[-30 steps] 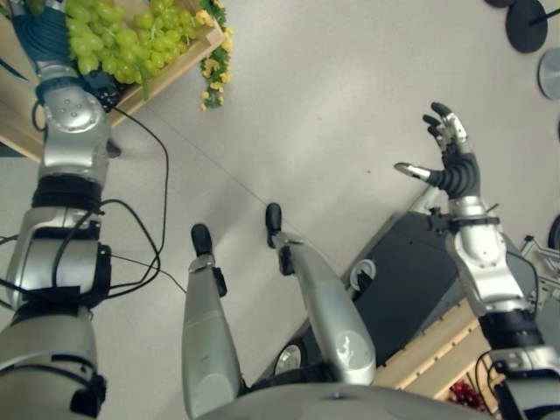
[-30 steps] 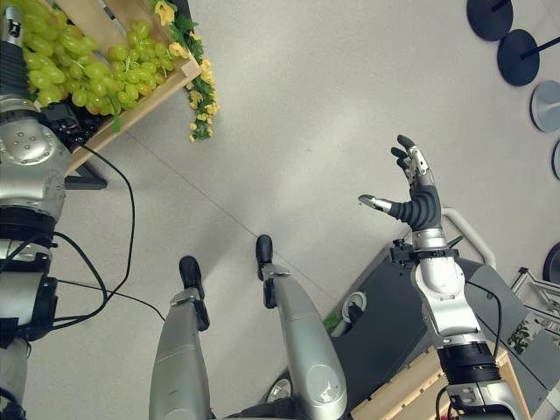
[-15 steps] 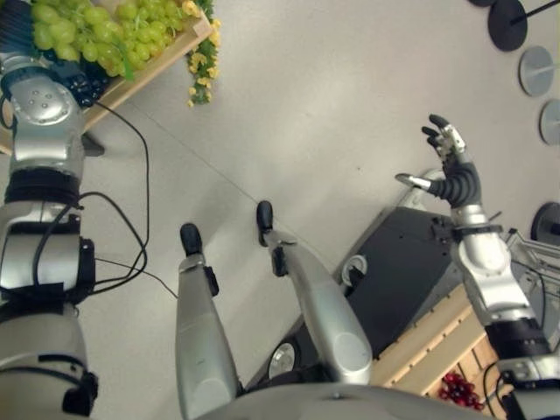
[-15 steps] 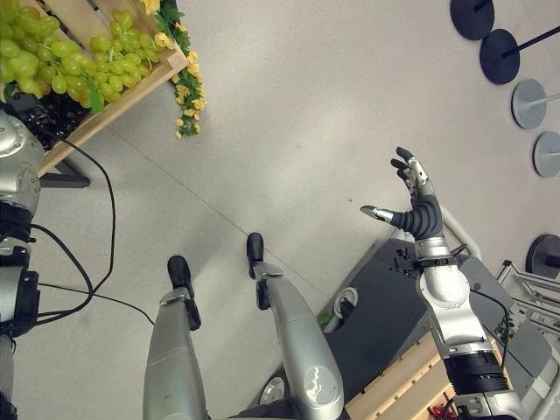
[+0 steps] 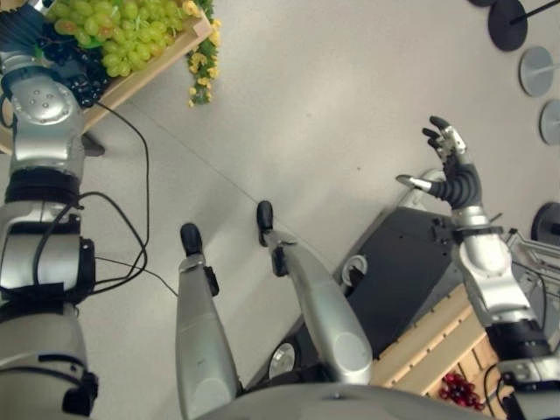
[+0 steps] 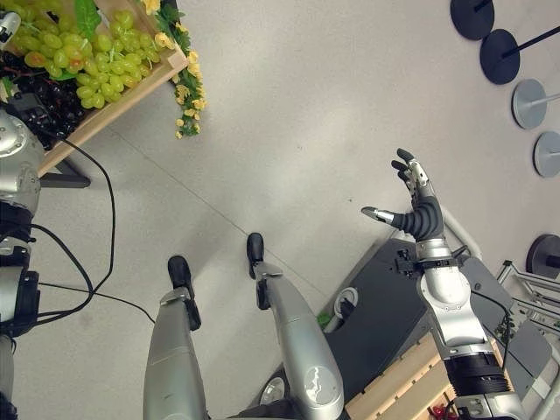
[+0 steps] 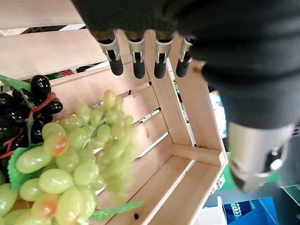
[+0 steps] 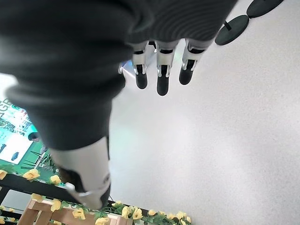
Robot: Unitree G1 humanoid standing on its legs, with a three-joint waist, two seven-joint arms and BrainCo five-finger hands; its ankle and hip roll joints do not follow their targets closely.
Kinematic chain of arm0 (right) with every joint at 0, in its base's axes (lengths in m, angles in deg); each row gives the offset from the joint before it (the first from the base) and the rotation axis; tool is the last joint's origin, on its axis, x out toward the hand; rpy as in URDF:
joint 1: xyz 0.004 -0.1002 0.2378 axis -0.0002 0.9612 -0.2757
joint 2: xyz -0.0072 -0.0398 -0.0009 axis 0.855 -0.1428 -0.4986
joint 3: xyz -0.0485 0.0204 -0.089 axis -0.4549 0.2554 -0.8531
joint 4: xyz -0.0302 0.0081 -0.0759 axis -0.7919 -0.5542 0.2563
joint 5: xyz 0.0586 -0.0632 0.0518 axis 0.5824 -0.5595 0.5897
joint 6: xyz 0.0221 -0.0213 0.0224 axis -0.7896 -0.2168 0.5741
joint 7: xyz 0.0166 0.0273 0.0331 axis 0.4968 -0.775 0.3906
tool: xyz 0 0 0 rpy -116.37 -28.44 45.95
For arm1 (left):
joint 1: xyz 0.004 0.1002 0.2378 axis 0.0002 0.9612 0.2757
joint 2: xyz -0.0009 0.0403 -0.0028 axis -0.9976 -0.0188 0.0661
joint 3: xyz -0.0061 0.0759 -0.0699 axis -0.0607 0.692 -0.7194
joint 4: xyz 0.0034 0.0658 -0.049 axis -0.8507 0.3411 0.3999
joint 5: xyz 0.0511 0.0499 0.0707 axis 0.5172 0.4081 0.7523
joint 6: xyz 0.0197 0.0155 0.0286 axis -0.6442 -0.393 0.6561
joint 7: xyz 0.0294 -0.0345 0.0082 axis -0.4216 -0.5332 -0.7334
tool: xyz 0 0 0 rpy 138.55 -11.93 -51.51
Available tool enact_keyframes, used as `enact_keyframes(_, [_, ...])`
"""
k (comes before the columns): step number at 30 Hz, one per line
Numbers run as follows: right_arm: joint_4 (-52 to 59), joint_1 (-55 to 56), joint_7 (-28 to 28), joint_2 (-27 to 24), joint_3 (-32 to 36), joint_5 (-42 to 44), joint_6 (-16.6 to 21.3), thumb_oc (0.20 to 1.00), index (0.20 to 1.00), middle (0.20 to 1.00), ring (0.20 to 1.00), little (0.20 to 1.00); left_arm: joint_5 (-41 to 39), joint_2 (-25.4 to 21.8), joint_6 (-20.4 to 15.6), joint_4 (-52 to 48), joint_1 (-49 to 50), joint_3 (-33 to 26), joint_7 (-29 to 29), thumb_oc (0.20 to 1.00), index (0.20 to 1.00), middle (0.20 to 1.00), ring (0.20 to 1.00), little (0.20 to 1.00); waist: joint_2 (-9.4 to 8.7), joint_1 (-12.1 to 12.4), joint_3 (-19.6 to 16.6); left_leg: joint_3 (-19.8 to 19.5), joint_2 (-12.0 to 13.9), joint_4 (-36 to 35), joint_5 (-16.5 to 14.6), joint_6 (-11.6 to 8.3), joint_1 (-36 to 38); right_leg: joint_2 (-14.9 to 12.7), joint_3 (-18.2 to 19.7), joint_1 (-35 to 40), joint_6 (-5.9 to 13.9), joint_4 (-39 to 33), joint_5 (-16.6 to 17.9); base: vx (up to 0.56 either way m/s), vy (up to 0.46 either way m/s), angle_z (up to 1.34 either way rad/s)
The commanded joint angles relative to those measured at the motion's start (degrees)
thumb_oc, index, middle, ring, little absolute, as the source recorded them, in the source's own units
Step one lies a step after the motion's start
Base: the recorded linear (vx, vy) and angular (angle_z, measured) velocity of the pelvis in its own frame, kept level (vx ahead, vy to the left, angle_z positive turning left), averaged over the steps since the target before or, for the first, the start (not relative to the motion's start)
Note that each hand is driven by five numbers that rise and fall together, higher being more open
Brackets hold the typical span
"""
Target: Pick up the fruits from the basket on one side to the basket on the other side
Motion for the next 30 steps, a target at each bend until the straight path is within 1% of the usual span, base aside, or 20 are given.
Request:
enact_keyframes(1, [5.05,1.49,-0.12,-0.62,5.67,1.49,3.21,1.0,1.0,1.0,1.0,1.0,2.68,-2.1,-1.89,-5.26,-1.13,-0.91,-0.68,1.0,1.0,1.0,1.0,1.0,-1.56,1.73,-1.39,-1.38,0.61,-0.75,1.56,0.4,3.39,-4.06,1.11,3.9,9.27,1.42,-3.84,0.0,0.0,0.0])
enact_keyframes(2, [4.97,1.9,-0.29,-0.54,6.06,1.18,2.94,1.0,1.0,1.0,1.0,1.0,3.48,-2.0,-1.63,-6.04,-0.11,-1.16,-1.14,1.0,1.0,1.0,1.0,1.0,-1.0,1.93,-1.53,-1.46,0.35,-1.32,1.79,0.32,3.9,-4.33,1.04,4.39,9.42,1.18,-3.7,0.0,0.0,0.0])
enact_keyframes(6, [4.6,1.94,-0.23,-0.41,5.98,0.93,2.69,1.0,1.0,1.0,1.0,1.0,3.33,-0.69,-1.77,-7.34,1.61,-2.31,-1.25,1.0,1.0,1.0,1.0,1.0,-0.31,2.21,-1.75,-1.42,0.04,-2.14,2.11,0.19,4.83,-4.76,0.88,5.19,9.45,0.86,-3.8,0.0,0.001,-0.03])
enact_keyframes(8, [4.59,2.06,-0.18,-0.05,5.93,0.66,2.58,1.0,1.0,1.0,1.0,1.0,3.61,0.33,-2.26,-9.78,3.88,-3.71,-1.11,1.0,1.0,1.0,1.0,1.0,0.18,2.55,-1.83,-1.32,-0.21,-2.72,2.22,0.15,5.6,-5.12,0.73,5.9,9.37,0.78,-3.97,0.0,0.0,0.0])
enact_keyframes(9, [4.58,2.22,-0.13,0.47,5.96,0.42,2.46,1.0,1.0,1.0,1.0,1.0,2.17,1.79,-3.67,-11.71,5.94,-5.27,-1.07,1.0,1.0,1.0,1.0,1.0,0.4,2.94,-1.89,-1.31,-0.36,-3.21,2.3,0.12,6.14,-5.28,0.61,6.26,9.36,0.74,-4.02,0.0,0.004,0.06])
enact_keyframes(10, [4.34,2.37,-0.07,0.71,5.96,0.35,2.25,1.0,1.0,1.0,1.0,1.0,1.81,2.8,-3.75,-13.14,8.17,-6.39,-1.45,1.0,1.0,1.0,1.0,1.0,0.71,3.14,-2.01,-1.25,-0.53,-3.58,2.37,0.12,6.63,-5.43,0.54,6.66,9.33,0.66,-4.01,0.0,0.008,0.09])
enact_keyframes(13, [3.55,2.78,0.31,1.67,6.33,-0.14,1.8,1.0,1.0,1.0,1.0,1.0,-0.34,7.45,-6.3,-20.59,17.14,-11.22,-2.5,1.0,1.0,1.0,1.0,1.0,1.65,4.21,-2.39,-1.11,-0.95,-5.26,2.67,0.14,8.79,-5.93,0.47,8.69,9.21,-0.3,-3.89,0.0,0.002,0.02])
enact_keyframes(14, [2.03,2.88,0.8,2.29,6.45,-0.57,1.27,1.0,1.0,1.0,1.0,1.0,-1.85,12.02,-8.8,-27.28,23.39,-13.84,-3.69,1.0,1.0,1.0,1.0,1.0,2.37,5.07,-2.59,-1.01,-1.41,-6.28,2.88,0.21,10.29,-6.29,0.33,10.17,9.2,-0.91,-3.77,0.0,0.0,0.0])
enact_keyframes(15, [2.03,2.97,0.82,2.14,6.32,-0.58,1.28,1.0,1.0,1.0,1.0,1.0,-1.77,12.22,-8.68,-27.68,23.88,-14.12,-3.67,1.0,1.0,1.0,1.0,1.0,2.45,4.96,-2.63,-0.98,-1.4,-6.39,2.91,0.22,10.5,-6.28,0.34,10.35,9.21,-1.0,-3.74,0.02,0.037,0.04])
enact_keyframes(16, [0.65,2.87,1.16,2.91,6.82,-1.23,0.74,1.0,1.0,1.0,1.0,1.0,-4.69,18.33,-10.34,-33.64,31.5,-15.86,-7.38,1.0,1.0,1.0,1.0,1.0,3.08,6.03,-2.75,-0.84,-1.79,-7.4,3.02,0.46,12.36,-6.52,0.2,11.93,9.13,-1.75,-3.5,0.0,0.024,0.09])
enact_keyframes(17, [0.66,2.94,1.16,2.82,6.77,-1.23,0.75,1.0,1.0,1.0,1.0,1.0,-4.65,18.48,-10.23,-33.94,31.8,-16.01,-7.41,1.0,1.0,1.0,1.0,1.0,3.12,5.95,-2.85,-0.82,-1.84,-7.75,3.54,0.5,12.35,-6.54,0.2,11.92,9.1,-2.12,-3.02,0.01,0.03,0.11])
enact_keyframes(18, [-0.27,2.98,1.25,3.12,6.98,-1.33,0.65,1.0,1.0,1.0,1.0,1.0,-3.87,20.81,-10.45,-37.07,35.15,-16.62,-8.08,1.0,1.0,1.0,1.0,1.0,3.39,6.35,-3.0,-0.78,-2.03,-8.42,3.55,0.68,13.38,-6.69,0.09,12.82,9.12,-2.64,-2.87,-0.01,0.007,0.07])
enact_keyframes(19, [-0.27,2.98,1.25,3.12,6.98,-1.33,0.65,1.0,1.0,1.0,1.0,1.0,-3.87,20.81,-10.45,-37.07,35.15,-16.62,-8.08,1.0,1.0,1.0,1.0,1.0,3.39,6.35,-3.0,-0.78,-2.03,-8.42,3.55,0.68,13.38,-6.69,0.09,12.82,9.12,-2.64,-2.87,0.03,0.017,0.04])
enact_keyframes(20, [-0.86,2.94,1.23,3.21,7.18,-1.52,0.49,1.0,1.0,1.0,1.0,1.0,-4.06,22.36,-10.5,-39.27,37.81,-16.39,-9.46,1.0,1.0,1.0,1.0,1.0,3.71,6.69,-3.1,-0.74,-2.12,-8.71,3.13,0.82,14.3,-6.86,0.08,13.62,9.2,-2.61,-3.18,0.02,0.023,0.05])
enact_keyframes(21, [-1.47,3.19,1.16,3.3,7.56,-1.77,0.31,1.0,1.0,1.0,1.0,1.0,-3.66,23.97,-10.48,-42.0,41.04,-16.26,-11.28,1.0,1.0,1.0,1.0,1.0,3.98,6.97,-3.42,-0.61,-2.36,-9.67,3.66,1.03,15.15,-7.07,0.01,14.38,9.16,-3.36,-2.6,0.04,0.046,0.1])
enact_keyframes(22, [-2.61,3.51,0.69,3.4,8.06,-1.97,0.22,1.0,1.0,1.0,1.0,1.0,-3.97,26.15,-10.21,-44.04,45.73,-15.44,-14.56,1.0,1.0,1.0,1.0,1.0,4.5,7.44,-4.31,-0.45,-2.69,-11.19,3.88,1.25,17.03,-7.3,-0.09,16.29,9.25,-4.84,-2.3,0.06,0.061,0.11])
enact_keyframes(23, [-4.31,3.63,0.63,3.78,8.43,-1.91,0.1,1.0,1.0,1.0,1.0,1.0,-6.5,28.48,-9.87,-45.16,49.31,-14.07,-18.14,1.0,1.0,1.0,1.0,1.0,4.97,8.05,-5.36,-0.39,-3.06,-11.92,3.84,1.46,18.84,-7.67,-0.3,18.23,9.33,-5.47,-2.3,0.07,0.05,0.11])
enact_keyframes(24, [-4.36,3.75,0.64,3.72,8.4,-1.91,0.15,1.0,1.0,1.0,1.0,1.0,-6.68,28.53,-9.83,-45.26,49.52,-14.1,-18.33,1.0,1.0,1.0,1.0,1.0,5.02,8.04,-5.36,-0.4,-3.07,-12.16,3.95,1.47,19.1,-7.67,-0.34,18.48,9.35,-5.69,-2.21,0.06,0.037,0.13])
enact_keyframes(25, [-5.23,3.88,0.74,3.72,8.53,-2.03,-0.02,1.0,1.0,1.0,1.0,1.0,-8.24,29.32,-9.41,-45.61,50.76,-13.55,-20.02,1.0,1.0,1.0,1.0,1.0,5.25,8.27,-5.83,-0.58,-3.2,-12.76,4.01,1.59,20.09,-7.74,-0.45,19.45,9.37,-6.08,-2.22,0.03,0.024,0.15])
enact_keyframes(30, [-8.47,4.24,1.45,4.69,9.22,-2.55,-0.62,1.0,1.0,1.0,1.0,1.0,-7.23,30.02,-7.71,-47.06,55.42,-11.06,-22.99,1.0,1.0,1.0,1.0,1.0,6.05,8.75,-9.01,-0.77,-3.8,-15.93,4.38,1.84,25.01,-8.42,-1.68,25.0,9.89,-9.19,-1.69,0.05,0.037,0.11])
